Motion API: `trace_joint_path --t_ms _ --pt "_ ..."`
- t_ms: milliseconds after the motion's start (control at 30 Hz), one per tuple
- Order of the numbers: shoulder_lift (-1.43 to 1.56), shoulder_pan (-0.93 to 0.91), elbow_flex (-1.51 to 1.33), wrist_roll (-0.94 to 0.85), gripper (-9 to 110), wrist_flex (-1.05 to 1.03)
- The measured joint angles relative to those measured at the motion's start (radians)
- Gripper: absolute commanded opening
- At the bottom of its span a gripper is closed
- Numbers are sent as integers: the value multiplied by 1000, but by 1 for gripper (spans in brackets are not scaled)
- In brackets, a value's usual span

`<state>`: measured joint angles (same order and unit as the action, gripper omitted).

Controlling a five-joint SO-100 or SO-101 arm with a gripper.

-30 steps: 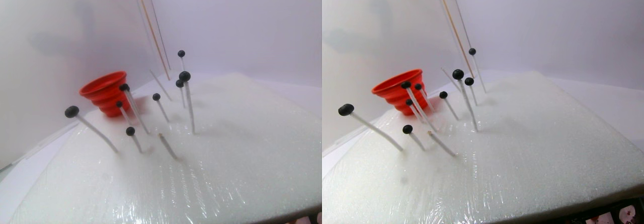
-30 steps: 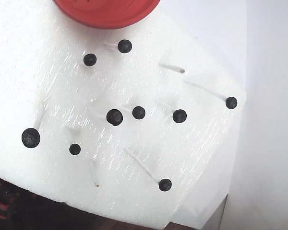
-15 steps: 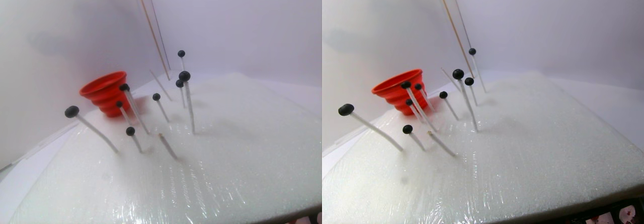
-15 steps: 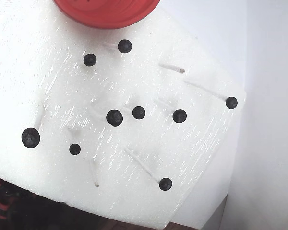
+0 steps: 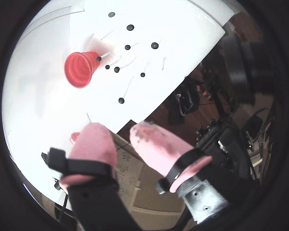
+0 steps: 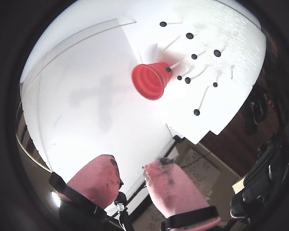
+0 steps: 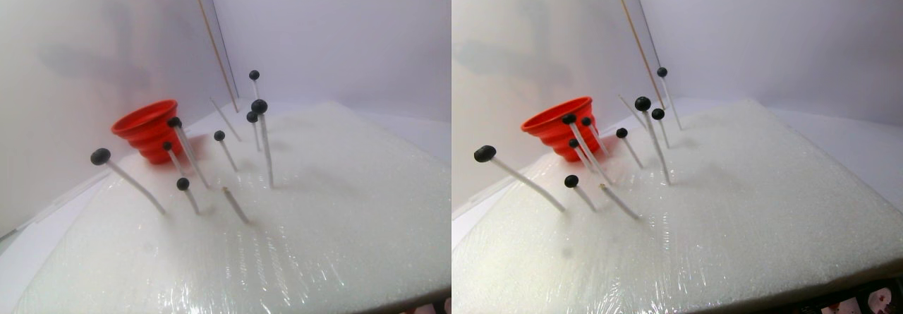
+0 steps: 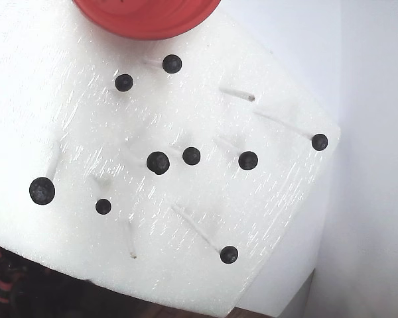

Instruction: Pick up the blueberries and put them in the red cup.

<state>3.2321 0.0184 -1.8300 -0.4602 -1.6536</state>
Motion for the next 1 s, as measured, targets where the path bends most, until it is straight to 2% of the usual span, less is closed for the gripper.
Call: trace_joint_path --t_ms 367,1000 --pt "-135 3 -132 -319 11 18" --pt "-270 -17 -302 -715 12 141"
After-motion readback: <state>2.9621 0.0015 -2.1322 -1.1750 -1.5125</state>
